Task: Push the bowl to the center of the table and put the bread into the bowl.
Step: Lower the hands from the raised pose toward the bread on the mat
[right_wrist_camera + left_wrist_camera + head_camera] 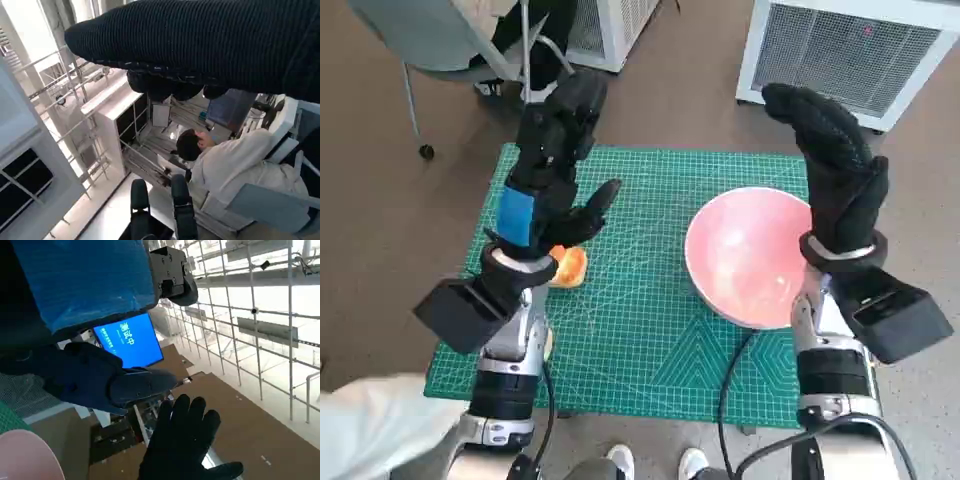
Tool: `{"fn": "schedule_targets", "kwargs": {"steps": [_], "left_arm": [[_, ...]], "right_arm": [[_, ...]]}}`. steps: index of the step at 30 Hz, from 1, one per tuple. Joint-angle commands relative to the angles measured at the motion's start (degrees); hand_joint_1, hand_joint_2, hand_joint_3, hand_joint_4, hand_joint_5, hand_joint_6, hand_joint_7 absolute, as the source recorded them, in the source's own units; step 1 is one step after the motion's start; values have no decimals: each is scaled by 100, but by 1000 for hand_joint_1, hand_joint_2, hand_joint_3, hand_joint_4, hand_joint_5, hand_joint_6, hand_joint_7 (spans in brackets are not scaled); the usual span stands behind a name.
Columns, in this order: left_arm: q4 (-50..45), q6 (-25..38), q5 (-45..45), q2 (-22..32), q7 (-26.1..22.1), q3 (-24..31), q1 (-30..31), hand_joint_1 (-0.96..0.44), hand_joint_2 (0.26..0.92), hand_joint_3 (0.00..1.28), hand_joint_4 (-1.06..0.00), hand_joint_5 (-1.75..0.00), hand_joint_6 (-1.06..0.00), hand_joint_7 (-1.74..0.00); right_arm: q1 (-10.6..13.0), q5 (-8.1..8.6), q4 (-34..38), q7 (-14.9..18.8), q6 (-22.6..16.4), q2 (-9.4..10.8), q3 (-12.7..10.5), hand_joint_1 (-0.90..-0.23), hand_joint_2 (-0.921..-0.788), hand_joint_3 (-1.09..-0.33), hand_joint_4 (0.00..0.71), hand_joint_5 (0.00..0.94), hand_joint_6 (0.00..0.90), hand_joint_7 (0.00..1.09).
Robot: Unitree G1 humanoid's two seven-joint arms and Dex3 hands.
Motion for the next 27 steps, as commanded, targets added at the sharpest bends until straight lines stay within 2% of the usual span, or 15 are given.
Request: {"fn": "schedule_targets", "kwargs": {"steps": [1,19,27], "left_arm": [[24,-62,64,59,31,17,38,-320,921,400,-154,-56,1,-578],[5,-38,85,79,43,9,49,-311,921,408,-152,-49,1,-561],[-6,-51,85,97,34,6,69,-311,921,408,-153,-48,1,-558]], "right_arm": [[111,41,93,48,34,31,-22,-580,-921,-751,393,0,172,419],[137,-77,89,-37,46,33,-10,-571,-921,-754,392,0,174,418],[162,63,256,102,-39,-133,-138,-579,-921,-751,393,1,174,416]]}}
